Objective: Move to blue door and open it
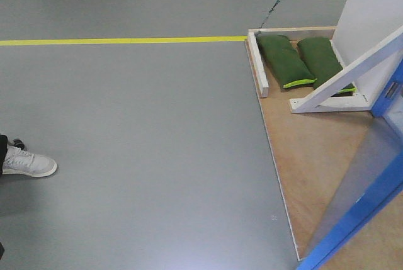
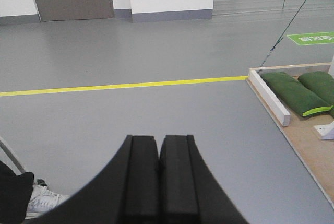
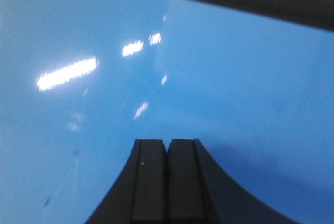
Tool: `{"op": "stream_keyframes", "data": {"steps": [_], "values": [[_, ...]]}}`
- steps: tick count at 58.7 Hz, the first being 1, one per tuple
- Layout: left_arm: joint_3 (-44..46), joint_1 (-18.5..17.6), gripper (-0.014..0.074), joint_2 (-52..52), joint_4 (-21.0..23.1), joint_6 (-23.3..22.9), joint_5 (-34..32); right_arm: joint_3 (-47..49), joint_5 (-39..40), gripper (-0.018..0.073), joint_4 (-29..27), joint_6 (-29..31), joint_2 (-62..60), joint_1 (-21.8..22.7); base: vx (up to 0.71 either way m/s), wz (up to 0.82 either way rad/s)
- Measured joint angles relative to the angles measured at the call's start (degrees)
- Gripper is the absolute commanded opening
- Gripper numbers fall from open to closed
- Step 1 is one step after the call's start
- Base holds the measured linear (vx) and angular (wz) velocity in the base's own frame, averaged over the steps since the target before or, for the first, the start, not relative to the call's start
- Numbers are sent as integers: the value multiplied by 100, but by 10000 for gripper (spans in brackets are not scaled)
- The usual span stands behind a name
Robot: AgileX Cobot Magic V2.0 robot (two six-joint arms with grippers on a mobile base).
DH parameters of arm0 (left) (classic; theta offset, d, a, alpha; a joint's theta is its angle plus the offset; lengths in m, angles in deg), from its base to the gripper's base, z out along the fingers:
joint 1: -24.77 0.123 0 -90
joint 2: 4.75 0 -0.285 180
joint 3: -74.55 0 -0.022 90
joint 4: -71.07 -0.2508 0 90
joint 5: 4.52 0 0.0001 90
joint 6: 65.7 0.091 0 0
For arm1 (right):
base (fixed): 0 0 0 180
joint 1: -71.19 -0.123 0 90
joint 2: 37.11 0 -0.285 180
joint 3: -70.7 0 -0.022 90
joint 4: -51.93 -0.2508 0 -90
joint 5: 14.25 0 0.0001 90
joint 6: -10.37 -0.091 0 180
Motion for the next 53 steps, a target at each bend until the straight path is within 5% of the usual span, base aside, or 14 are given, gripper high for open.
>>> {"op": "stream_keyframes", "data": {"steps": [27, 53], "values": [[0, 0, 73, 0, 0, 0, 0, 36, -603, 12, 531, 5, -127, -1145, 0, 0], [0, 0, 73, 0, 0, 0, 0, 36, 288, 12, 1085, 5, -129, -2153, 0, 0]]}}
